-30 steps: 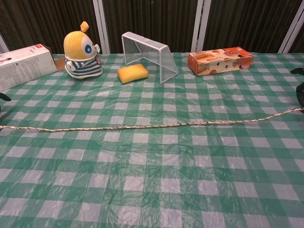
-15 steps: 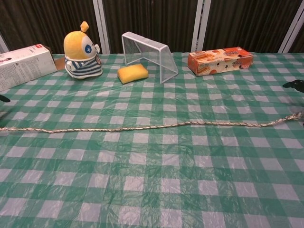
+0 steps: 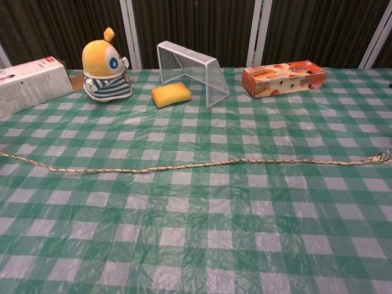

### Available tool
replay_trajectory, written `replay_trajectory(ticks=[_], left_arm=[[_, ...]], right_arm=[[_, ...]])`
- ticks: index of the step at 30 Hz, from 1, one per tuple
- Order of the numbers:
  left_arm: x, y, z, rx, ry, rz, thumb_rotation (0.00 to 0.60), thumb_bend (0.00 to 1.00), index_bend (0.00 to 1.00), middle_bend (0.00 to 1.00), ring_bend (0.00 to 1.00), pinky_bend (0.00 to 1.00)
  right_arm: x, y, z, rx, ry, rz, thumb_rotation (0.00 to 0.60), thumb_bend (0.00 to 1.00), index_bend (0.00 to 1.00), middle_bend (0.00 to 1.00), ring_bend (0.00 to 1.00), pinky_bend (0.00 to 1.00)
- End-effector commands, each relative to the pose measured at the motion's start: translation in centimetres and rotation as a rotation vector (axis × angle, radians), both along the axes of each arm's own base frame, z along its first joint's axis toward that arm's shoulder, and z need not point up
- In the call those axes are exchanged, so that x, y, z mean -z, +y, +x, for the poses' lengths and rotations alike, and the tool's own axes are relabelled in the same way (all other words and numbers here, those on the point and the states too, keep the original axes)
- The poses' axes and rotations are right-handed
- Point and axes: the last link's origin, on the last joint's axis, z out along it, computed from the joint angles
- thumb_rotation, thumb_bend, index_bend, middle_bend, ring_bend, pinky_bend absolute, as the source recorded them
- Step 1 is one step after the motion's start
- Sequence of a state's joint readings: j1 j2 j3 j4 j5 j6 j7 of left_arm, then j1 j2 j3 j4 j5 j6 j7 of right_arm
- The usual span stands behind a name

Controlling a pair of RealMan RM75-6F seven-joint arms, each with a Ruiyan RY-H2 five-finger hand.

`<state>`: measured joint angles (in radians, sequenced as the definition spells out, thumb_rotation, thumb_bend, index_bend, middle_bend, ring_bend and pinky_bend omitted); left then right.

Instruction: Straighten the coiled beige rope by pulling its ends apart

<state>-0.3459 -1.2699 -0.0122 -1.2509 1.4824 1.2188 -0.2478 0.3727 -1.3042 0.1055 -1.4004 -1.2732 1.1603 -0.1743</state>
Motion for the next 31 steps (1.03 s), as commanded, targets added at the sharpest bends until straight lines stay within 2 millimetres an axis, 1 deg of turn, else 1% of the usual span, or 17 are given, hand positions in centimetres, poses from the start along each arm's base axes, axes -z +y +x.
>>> replay_trajectory(ticks=[1, 2, 4, 5, 8, 11, 14, 17, 31], left_arm=[[-1.9, -2.5, 0.9, 0.030, -0.019, 0.030, 0.600, 0.37, 0.00, 0.00, 0.00, 0.08], [-2.4, -3.2, 1.1, 0.029, -0.027, 0.048, 0.600, 0.37, 0.00, 0.00, 0.00, 0.08], [-3.0, -4.8, 1.3, 0.029, -0.033, 0.079, 0.600, 0.36, 0.00, 0.00, 0.00, 0.07], [-3.4, -5.9, 1.5, 0.038, -0.029, 0.102, 0.600, 0.36, 0.00, 0.00, 0.00, 0.07], [-3.4, -8.1, 1.1, 0.023, 0.013, 0.118, 0.600, 0.36, 0.00, 0.00, 0.00, 0.07], [-3.4, -9.1, 1.2, 0.014, 0.047, 0.131, 0.600, 0.36, 0.00, 0.00, 0.00, 0.06], [-3.6, -9.7, 1.6, 0.019, 0.064, 0.153, 0.600, 0.36, 0.00, 0.00, 0.00, 0.06], [-3.6, -10.0, 1.5, 0.006, 0.077, 0.144, 0.600, 0.36, 0.00, 0.00, 0.00, 0.06], [-3.7, -9.7, 1.3, -0.009, 0.087, 0.151, 0.600, 0.34, 0.00, 0.00, 0.00, 0.05]], right_arm=[[-1.8, 5.2, 1.1, -0.056, -0.048, -0.024, 0.600, 0.27, 0.00, 0.00, 0.00, 0.00], [-2.0, 6.6, 1.3, -0.061, -0.053, -0.024, 0.600, 0.27, 0.00, 0.00, 0.00, 0.00], [-2.5, 8.5, 1.6, -0.063, -0.073, -0.035, 0.600, 0.27, 0.00, 0.00, 0.00, 0.00], [-2.9, 9.6, 1.6, -0.067, -0.092, -0.054, 0.600, 0.27, 0.00, 0.00, 0.00, 0.00], [-3.3, 11.5, 0.9, -0.058, -0.098, -0.109, 0.600, 0.27, 0.00, 0.00, 0.00, 0.00], [-2.8, 12.8, 0.2, -0.053, -0.036, -0.121, 0.600, 0.27, 0.00, 0.00, 0.00, 0.00], [-2.9, 13.4, 0.6, -0.074, -0.036, -0.121, 0.600, 0.27, 0.00, 0.00, 0.00, 0.00], [-3.0, 13.7, 0.6, -0.080, -0.026, -0.125, 0.600, 0.27, 0.00, 0.00, 0.00, 0.00], [-2.8, 13.7, 0.5, -0.076, -0.026, -0.099, 0.600, 0.27, 0.00, 0.00, 0.00, 0.00]])
